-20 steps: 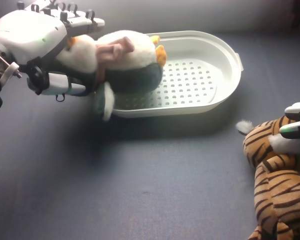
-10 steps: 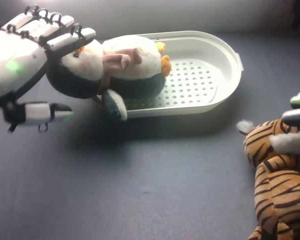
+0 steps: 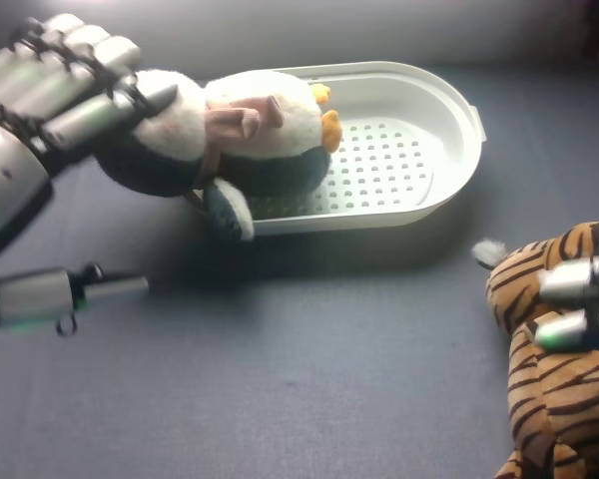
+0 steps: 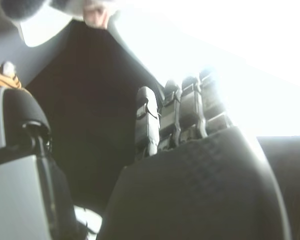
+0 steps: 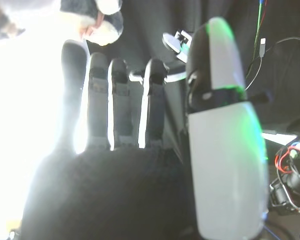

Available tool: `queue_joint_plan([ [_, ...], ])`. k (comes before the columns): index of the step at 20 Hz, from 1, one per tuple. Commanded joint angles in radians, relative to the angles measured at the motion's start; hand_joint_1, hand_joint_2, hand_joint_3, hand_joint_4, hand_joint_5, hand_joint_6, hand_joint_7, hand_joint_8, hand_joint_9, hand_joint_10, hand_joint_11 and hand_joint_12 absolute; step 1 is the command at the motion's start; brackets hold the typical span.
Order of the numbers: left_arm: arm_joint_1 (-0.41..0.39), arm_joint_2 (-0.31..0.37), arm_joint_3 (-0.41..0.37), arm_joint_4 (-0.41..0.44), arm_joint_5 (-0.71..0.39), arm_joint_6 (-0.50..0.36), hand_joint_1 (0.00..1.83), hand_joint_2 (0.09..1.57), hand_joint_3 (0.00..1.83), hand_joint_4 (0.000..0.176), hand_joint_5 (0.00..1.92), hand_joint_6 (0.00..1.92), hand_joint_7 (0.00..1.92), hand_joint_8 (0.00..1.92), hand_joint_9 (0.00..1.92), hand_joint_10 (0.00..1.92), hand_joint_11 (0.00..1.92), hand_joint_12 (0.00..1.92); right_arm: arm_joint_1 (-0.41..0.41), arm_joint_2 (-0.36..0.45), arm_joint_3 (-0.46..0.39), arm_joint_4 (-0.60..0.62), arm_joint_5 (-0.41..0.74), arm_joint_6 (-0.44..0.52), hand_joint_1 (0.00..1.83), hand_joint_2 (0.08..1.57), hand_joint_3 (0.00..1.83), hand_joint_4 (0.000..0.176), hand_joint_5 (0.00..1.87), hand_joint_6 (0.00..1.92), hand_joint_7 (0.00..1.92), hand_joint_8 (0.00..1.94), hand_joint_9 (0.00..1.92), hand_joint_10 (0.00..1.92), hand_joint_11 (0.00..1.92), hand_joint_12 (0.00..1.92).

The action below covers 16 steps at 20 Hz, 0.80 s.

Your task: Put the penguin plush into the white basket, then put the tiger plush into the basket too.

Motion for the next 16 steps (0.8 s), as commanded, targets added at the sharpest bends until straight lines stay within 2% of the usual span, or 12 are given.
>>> queue_joint_plan([
  [1, 0.006, 0.011, 0.001, -0.020, -0.134, -0.007, 0.81, 0.97, 0.00, 0.102, 0.20, 0.01, 0.12, 0.01, 0.06, 0.02, 0.02, 0.01, 0.003, -0.001, -0.003, 0.008, 0.056, 0.012, 1.07, 1.09, 0.00, 0.137, 0.50, 0.00, 0.36, 0.00, 0.39, 0.00, 0.42, 0.17],
  [4, 0.016, 0.009, 0.001, -0.020, -0.140, -0.022, 0.84, 0.98, 0.00, 0.108, 0.22, 0.01, 0.16, 0.01, 0.11, 0.01, 0.05, 0.03, 0.004, -0.016, 0.016, -0.002, -0.019, 0.012, 1.03, 1.12, 0.01, 0.142, 0.45, 0.00, 0.31, 0.00, 0.37, 0.00, 0.41, 0.16],
  [5, 0.016, 0.006, 0.001, -0.020, -0.138, -0.023, 0.85, 0.99, 0.00, 0.100, 0.22, 0.00, 0.16, 0.00, 0.11, 0.01, 0.05, 0.03, 0.006, -0.025, 0.023, -0.003, -0.035, 0.012, 1.04, 1.12, 0.00, 0.163, 0.43, 0.00, 0.31, 0.00, 0.36, 0.00, 0.42, 0.15],
  [8, 0.022, -0.005, 0.001, -0.021, -0.137, -0.031, 0.85, 0.99, 0.00, 0.097, 0.23, 0.00, 0.16, 0.00, 0.11, 0.01, 0.05, 0.04, 0.055, -0.061, 0.052, -0.037, -0.113, 0.012, 1.07, 1.12, 0.00, 0.155, 0.43, 0.00, 0.28, 0.00, 0.31, 0.00, 0.39, 0.13],
  [9, 0.027, -0.005, 0.001, -0.022, -0.142, -0.036, 0.85, 0.99, 0.00, 0.087, 0.23, 0.00, 0.16, 0.00, 0.11, 0.00, 0.05, 0.04, 0.073, -0.070, 0.061, -0.050, -0.144, 0.012, 1.08, 1.11, 0.00, 0.148, 0.43, 0.00, 0.28, 0.00, 0.31, 0.00, 0.38, 0.13],
  [10, 0.036, -0.003, 0.001, -0.025, -0.150, -0.043, 0.85, 1.00, 0.00, 0.078, 0.23, 0.00, 0.16, 0.00, 0.11, 0.00, 0.05, 0.04, 0.105, -0.088, 0.079, -0.077, -0.198, 0.012, 1.14, 1.10, 0.00, 0.129, 0.46, 0.01, 0.31, 0.01, 0.33, 0.01, 0.38, 0.13],
  [11, 0.040, -0.003, 0.001, -0.025, -0.154, -0.046, 0.84, 1.00, 0.00, 0.084, 0.24, 0.00, 0.16, 0.00, 0.11, 0.00, 0.06, 0.05, 0.127, -0.100, 0.090, -0.092, -0.231, 0.012, 1.17, 1.10, 0.00, 0.111, 0.48, 0.01, 0.33, 0.01, 0.34, 0.01, 0.37, 0.13],
  [12, 0.043, -0.003, 0.000, -0.025, -0.159, -0.048, 0.84, 1.00, 0.00, 0.084, 0.24, 0.00, 0.16, 0.00, 0.11, 0.00, 0.06, 0.05, 0.140, -0.109, 0.100, -0.103, -0.256, 0.011, 1.17, 1.10, 0.00, 0.111, 0.48, 0.01, 0.33, 0.01, 0.34, 0.01, 0.37, 0.13],
  [13, 0.047, -0.004, -0.003, -0.025, -0.162, -0.049, 0.87, 1.00, 0.00, 0.071, 0.25, 0.01, 0.17, 0.01, 0.12, 0.01, 0.06, 0.06, 0.155, -0.123, 0.112, -0.110, -0.282, 0.011, 1.21, 1.11, 0.00, 0.085, 0.53, 0.01, 0.41, 0.01, 0.41, 0.00, 0.37, 0.26],
  [14, 0.051, -0.006, -0.005, -0.027, -0.164, -0.049, 0.88, 1.00, 0.00, 0.069, 0.25, 0.01, 0.17, 0.01, 0.12, 0.01, 0.06, 0.06, 0.168, -0.139, 0.126, -0.116, -0.307, 0.010, 1.22, 1.16, 0.00, 0.061, 0.58, 0.01, 0.49, 0.01, 0.51, 0.01, 0.31, 0.45],
  [15, 0.055, -0.009, -0.005, -0.029, -0.164, -0.051, 0.87, 0.99, 0.00, 0.066, 0.26, 0.01, 0.17, 0.01, 0.11, 0.00, 0.05, 0.06, 0.183, -0.158, 0.139, -0.122, -0.332, 0.006, 1.30, 1.24, 0.00, 0.000, 0.77, 0.01, 0.70, 1.09, 0.72, 0.06, 0.40, 0.67],
  [16, 0.060, -0.011, -0.005, -0.030, -0.166, -0.055, 0.87, 1.00, 0.00, 0.058, 0.27, 0.01, 0.18, 0.01, 0.11, 0.00, 0.04, 0.06, 0.197, -0.174, 0.151, -0.127, -0.362, -0.004, 1.20, 1.24, 0.00, 0.000, 0.75, 0.93, 0.77, 1.38, 0.73, 0.39, 0.34, 1.04],
])
